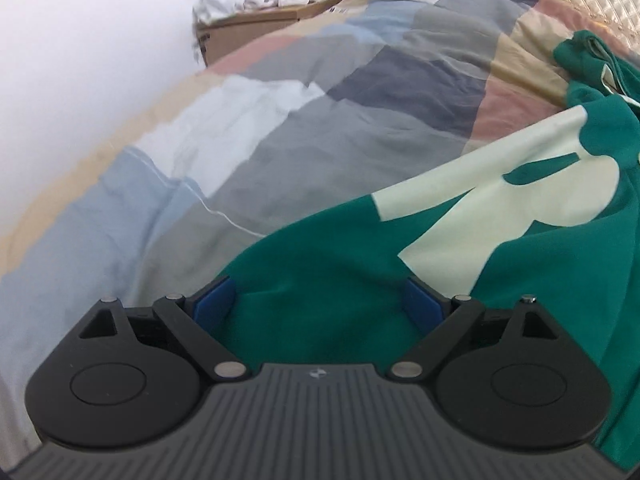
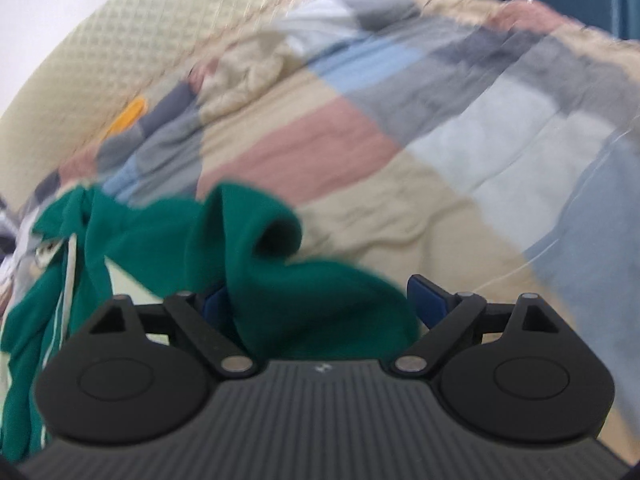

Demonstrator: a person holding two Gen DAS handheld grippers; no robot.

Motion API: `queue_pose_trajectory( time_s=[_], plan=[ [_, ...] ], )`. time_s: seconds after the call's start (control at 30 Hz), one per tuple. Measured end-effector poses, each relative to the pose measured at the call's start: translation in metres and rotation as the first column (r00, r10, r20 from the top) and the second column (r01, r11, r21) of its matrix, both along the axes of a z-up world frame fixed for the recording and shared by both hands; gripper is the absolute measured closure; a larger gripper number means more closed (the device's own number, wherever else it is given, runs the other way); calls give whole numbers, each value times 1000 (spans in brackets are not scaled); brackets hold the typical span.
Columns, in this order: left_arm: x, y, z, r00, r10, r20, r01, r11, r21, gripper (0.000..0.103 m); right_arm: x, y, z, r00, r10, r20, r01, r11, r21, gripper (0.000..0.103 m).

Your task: Fold large clothes

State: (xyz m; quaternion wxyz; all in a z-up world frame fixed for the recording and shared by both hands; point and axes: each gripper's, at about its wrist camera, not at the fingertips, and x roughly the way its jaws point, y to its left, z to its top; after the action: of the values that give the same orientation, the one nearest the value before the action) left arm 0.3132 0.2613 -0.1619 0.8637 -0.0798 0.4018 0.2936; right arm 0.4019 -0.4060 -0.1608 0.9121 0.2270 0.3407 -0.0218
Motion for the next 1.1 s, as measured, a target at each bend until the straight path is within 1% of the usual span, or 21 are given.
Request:
queue_pose_trajectory(
  time_s=[0.07,0.1,0.13,0.17,0.2,0.23,0.27,0.33,0.4,0.43,0.53,0.63,0.7,0.77,0.83,0.9,0.93,1.0,1.03,1.07,1.1],
  plan=[
    [2,2,-2,1000,6,2,-6,1000,3,24,6,12,-4,999,23,-26,-25,997,-75,10],
    [3,1,-3,1000,5,-3,-5,1000,13,31,9,19,-4,999,33,-42,-38,992,-121,16],
    [5,0,-4,1000,-7,-9,7,1000,25,55,10,23,-4,998,36,-44,-42,987,-157,26],
    [5,-3,-5,1000,-25,-19,25,999,34,73,12,25,-2,998,39,-41,-46,981,-187,33],
    [8,-7,-6,999,-37,-41,39,997,66,80,13,26,1,998,42,-39,-49,976,-213,53],
    [10,-10,-6,997,-48,-65,56,991,119,96,15,26,5,998,43,-48,-54,969,-243,67],
    [11,-11,-5,995,-54,-80,66,985,162,99,17,26,9,998,18,-65,-36,960,-277,73],
    [11,0,2,996,-50,-71,63,981,185,100,18,15,18,998,-41,-49,25,956,-293,81],
    [10,15,17,999,-26,-44,34,979,199,103,16,1,30,996,-86,2,83,952,-296,84],
    [10,21,25,999,-6,-36,14,971,238,103,16,-7,37,995,-97,32,102,946,-309,84],
    [10,51,55,999,48,9,-49,950,307,103,25,-27,59,989,-113,100,144,906,-397,85],
    [13,86,87,993,79,85,-101,951,292,103,43,-51,88,980,-133,150,186,879,-438,86],
    [18,105,98,992,56,109,-80,969,233,103,60,-64,106,974,-142,174,206,874,-441,86],
    [19,116,99,990,-7,144,-15,989,150,103,79,-72,116,971,-147,190,220,863,-455,86],
    [15,119,93,984,-59,167,48,996,73,103,98,-76,115,969,-158,192,233,846,-479,86],
    [7,120,78,984,-57,172,61,998,-21,101,115,-79,104,969,-187,164,244,837,-489,86],
    [0,122,70,985,-41,169,55,995,-78,95,123,-81,95,968,-209,143,252,838,-485,85],
    [-17,126,50,986,-10,165,40,984,-176,78,132,-84,76,962,-247,113,271,848,-456,85],
    [-28,128,40,988,7,154,25,978,-207,63,133,-84,64,958,-267,101,284,853,-438,85],
    [-37,127,33,990,17,143,15,976,-217,52,133,-85,53,954,-285,91,295,854,-428,85],
    [-48,126,28,991,24,134,6,976,-218,49,133,-86,41,951,-299,81,304,853,-424,85]
  ],
)
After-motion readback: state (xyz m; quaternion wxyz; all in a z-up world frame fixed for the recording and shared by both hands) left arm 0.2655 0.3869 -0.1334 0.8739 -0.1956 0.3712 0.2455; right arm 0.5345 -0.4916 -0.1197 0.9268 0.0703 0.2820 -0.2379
